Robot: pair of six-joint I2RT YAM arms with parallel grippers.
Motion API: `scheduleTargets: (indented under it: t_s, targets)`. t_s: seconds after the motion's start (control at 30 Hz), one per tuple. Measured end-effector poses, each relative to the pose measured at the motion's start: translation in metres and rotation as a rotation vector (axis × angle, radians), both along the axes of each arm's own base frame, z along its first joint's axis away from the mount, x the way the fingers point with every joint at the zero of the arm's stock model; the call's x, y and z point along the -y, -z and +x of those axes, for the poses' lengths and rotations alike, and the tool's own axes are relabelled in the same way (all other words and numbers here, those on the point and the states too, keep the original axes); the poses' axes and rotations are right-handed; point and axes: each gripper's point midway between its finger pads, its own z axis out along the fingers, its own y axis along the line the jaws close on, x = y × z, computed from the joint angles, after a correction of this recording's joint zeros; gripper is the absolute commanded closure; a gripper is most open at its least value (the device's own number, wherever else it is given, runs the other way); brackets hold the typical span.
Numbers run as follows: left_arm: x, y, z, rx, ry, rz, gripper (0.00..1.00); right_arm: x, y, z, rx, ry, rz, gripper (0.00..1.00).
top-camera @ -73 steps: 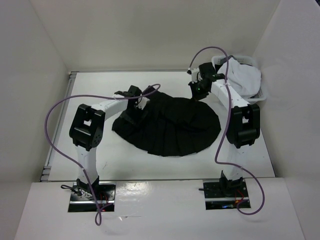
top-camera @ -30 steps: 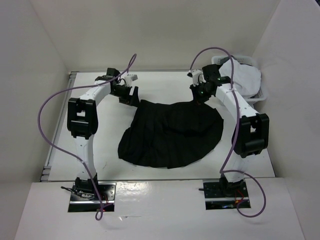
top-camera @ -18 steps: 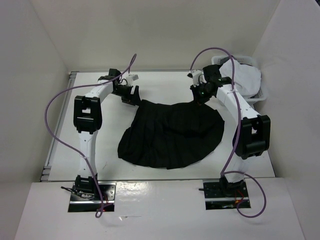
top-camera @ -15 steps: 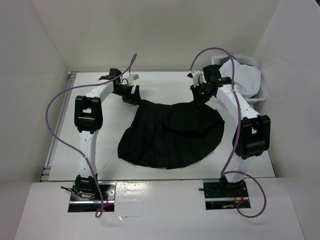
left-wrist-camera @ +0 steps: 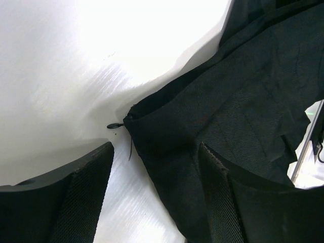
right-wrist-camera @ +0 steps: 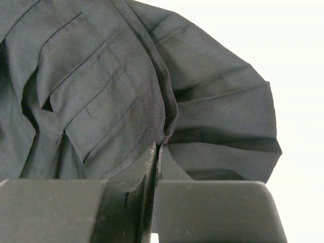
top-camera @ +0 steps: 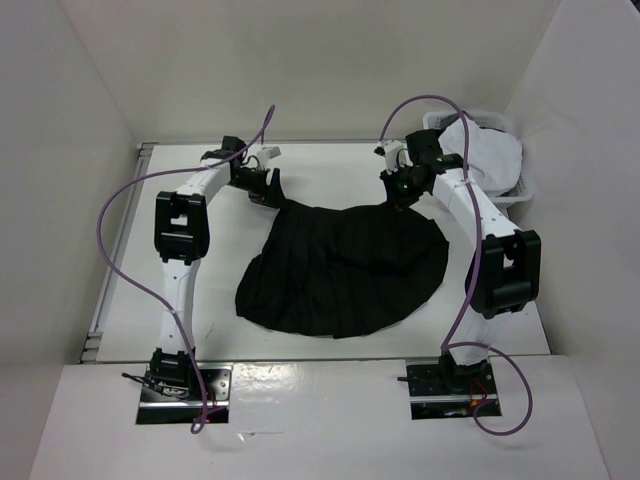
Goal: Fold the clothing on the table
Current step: Flatten the skirt out
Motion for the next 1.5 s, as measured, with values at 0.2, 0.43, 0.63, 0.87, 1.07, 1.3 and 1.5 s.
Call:
scheduleTargets:
  t_s: [0.2, 0.43, 0.63, 0.87, 1.07, 1.3, 1.5]
  targets:
    - [0.002, 0.001, 0.004, -0.005, 0.006, -0.015, 0.28, 0.000, 0.000, 0.000, 0.000, 0.000, 0.000, 1.00]
    - [0.008, 0.001, 0.008, -0.005, 0.017, -0.028, 0.33, 0.000, 0.003, 0.000, -0.008, 0.000, -0.002, 1.00]
    - [0.014, 0.005, 0.008, -0.014, 0.028, -0.030, 0.43, 0.000, 0.007, 0.001, -0.014, -0.005, -0.008, 1.00]
    - [0.013, 0.014, 0.006, -0.046, 0.023, -0.019, 0.82, 0.001, 0.008, 0.001, -0.015, -0.010, -0.013, 1.00]
    - [0.011, 0.017, 0.001, -0.083, 0.009, 0.005, 0.98, 0.001, 0.012, 0.001, -0.022, -0.009, -0.017, 1.00]
    - [0.003, 0.001, 0.003, -0.096, -0.011, 0.037, 1.00, 0.002, 0.009, 0.003, -0.016, -0.005, -0.023, 1.00]
    - [-0.015, -0.086, 0.028, 0.074, -0.044, 0.055, 1.00, -0.001, -0.030, 0.021, 0.072, -0.006, -0.010, 1.00]
